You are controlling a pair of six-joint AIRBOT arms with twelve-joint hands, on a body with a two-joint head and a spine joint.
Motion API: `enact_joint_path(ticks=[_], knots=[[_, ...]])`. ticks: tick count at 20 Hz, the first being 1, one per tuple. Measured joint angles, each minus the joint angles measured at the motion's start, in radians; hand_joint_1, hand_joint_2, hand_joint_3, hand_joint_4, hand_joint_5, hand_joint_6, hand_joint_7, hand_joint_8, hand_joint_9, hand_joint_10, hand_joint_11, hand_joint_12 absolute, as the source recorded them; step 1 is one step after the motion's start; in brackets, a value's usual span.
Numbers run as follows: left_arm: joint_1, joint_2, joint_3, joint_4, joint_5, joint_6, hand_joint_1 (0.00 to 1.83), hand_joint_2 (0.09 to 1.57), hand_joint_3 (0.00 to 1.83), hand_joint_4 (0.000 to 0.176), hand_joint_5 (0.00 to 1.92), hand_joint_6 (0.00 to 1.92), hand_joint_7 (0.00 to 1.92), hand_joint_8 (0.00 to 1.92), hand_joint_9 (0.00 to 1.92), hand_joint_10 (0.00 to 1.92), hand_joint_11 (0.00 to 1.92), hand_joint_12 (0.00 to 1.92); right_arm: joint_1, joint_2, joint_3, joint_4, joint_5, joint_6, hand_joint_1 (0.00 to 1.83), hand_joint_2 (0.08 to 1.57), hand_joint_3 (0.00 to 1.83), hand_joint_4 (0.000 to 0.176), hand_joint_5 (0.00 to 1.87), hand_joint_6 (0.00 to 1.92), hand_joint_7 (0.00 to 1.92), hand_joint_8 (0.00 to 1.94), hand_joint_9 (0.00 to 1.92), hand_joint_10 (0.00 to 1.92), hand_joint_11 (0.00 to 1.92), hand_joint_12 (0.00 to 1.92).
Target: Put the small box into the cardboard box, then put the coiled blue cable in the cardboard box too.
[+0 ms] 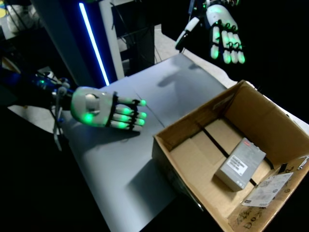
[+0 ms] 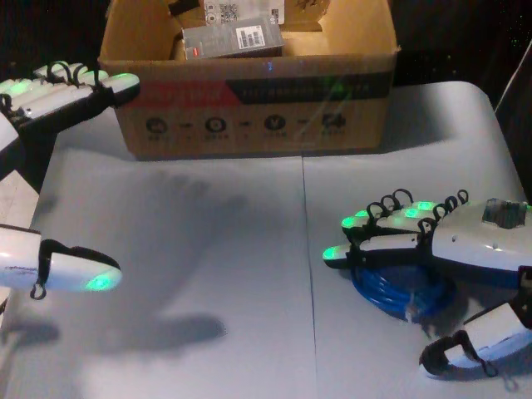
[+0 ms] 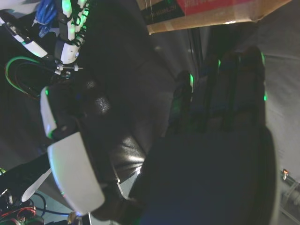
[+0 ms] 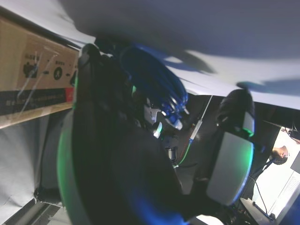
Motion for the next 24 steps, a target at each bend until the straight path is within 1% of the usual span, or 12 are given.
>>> enact_joint_path(ticks=[1,2,4,5,9,10,13,14,15,16,17,24], knots=[[0.003,0.0,0.0,0.003,-0.001,-0.003,0.73,0.72,0.0,0.176,0.15,0.0,0.12,0.0,0.04,0.01,0.0,0.0,0.0,0.0,0.0,0.0,0.0,0.0,0.9,0.95,0.0,0.136,0.47,0.01,0.25,0.01,0.23,0.0,0.0,0.71],[0.005,0.0,0.0,0.002,-0.002,-0.008,0.74,0.72,0.0,0.176,0.15,0.0,0.13,0.0,0.05,0.01,0.0,0.0,0.0,0.0,0.0,0.002,0.0,0.0,0.93,0.99,0.0,0.0,0.75,0.01,0.56,0.02,0.56,0.05,0.1,1.0],[0.008,-0.004,0.0,-0.002,-0.001,-0.013,0.72,0.72,0.0,0.176,0.15,0.0,0.14,0.0,0.05,0.01,0.0,0.0,0.007,0.002,0.0,0.008,0.012,0.0,0.95,1.06,0.0,0.0,1.05,0.01,0.99,0.04,1.01,0.13,0.54,1.07],[0.009,-0.006,0.0,0.0,-0.002,-0.015,0.72,0.72,0.0,0.176,0.15,0.0,0.14,0.0,0.05,0.01,0.0,0.0,0.017,0.004,0.0,0.013,0.027,0.0,1.07,1.12,0.0,0.0,0.98,0.94,1.21,0.04,1.16,0.24,0.7,1.13],[0.013,-0.009,0.0,0.0,-0.004,-0.021,0.71,0.73,0.0,0.176,0.13,0.0,0.13,0.0,0.04,0.0,0.0,0.0,0.025,0.006,0.006,0.019,0.048,0.003,0.93,1.14,0.0,0.0,1.01,0.4,1.29,0.52,1.12,1.05,0.9,1.32],[0.013,-0.009,0.0,0.001,-0.005,-0.022,0.7,0.73,0.0,0.176,0.13,0.0,0.13,0.0,0.04,0.0,0.0,0.0,0.025,0.006,0.006,0.019,0.048,0.006,1.09,1.13,0.0,0.0,0.97,0.97,1.2,0.78,1.12,1.12,0.91,1.33],[0.013,-0.009,0.001,0.0,-0.007,-0.024,0.7,0.73,0.0,0.176,0.14,0.0,0.14,0.0,0.05,0.0,0.0,0.0,0.035,0.008,0.006,0.01,0.025,0.01,1.09,1.13,0.0,0.0,0.94,1.03,0.97,0.9,0.96,1.12,0.82,1.29],[0.013,-0.01,0.002,-0.001,-0.007,-0.024,0.73,0.74,0.0,0.176,0.15,0.01,0.14,0.0,0.05,0.0,0.0,0.0,0.035,0.008,0.006,0.01,0.023,0.01,0.95,1.05,0.0,0.0,0.85,0.14,0.81,0.56,0.75,0.87,0.55,1.29],[0.013,-0.011,0.003,0.0,-0.008,-0.025,0.72,0.74,0.0,0.176,0.15,0.01,0.15,0.0,0.06,0.01,0.0,0.0,0.035,0.008,0.006,0.01,0.022,0.01,0.95,0.93,0.0,0.0,0.73,0.01,0.66,0.11,0.58,0.43,0.19,1.21],[0.019,-0.011,0.003,-0.001,-0.013,-0.026,0.73,0.74,0.0,0.176,0.15,0.0,0.14,0.0,0.06,0.0,0.0,0.0,0.035,0.01,0.006,0.007,0.021,0.01,0.89,0.9,0.0,0.092,0.55,0.0,0.5,0.01,0.46,0.12,0.01,1.23],[0.02,-0.015,0.003,-0.004,-0.013,-0.026,0.72,0.74,0.0,0.176,0.16,0.0,0.14,0.0,0.06,0.0,0.0,0.0,0.04,0.017,0.006,-0.006,0.018,0.014,0.81,0.84,0.0,0.175,0.27,0.0,0.1,0.01,0.1,0.03,0.0,0.34],[0.021,-0.018,0.007,-0.003,-0.016,-0.029,0.72,0.76,0.0,0.176,0.16,0.0,0.14,0.0,0.07,0.0,0.0,0.0,0.056,0.021,0.01,-0.058,-0.06,0.005,1.09,0.83,0.01,0.176,0.0,0.0,0.0,0.0,0.0,0.0,0.02,0.01]])
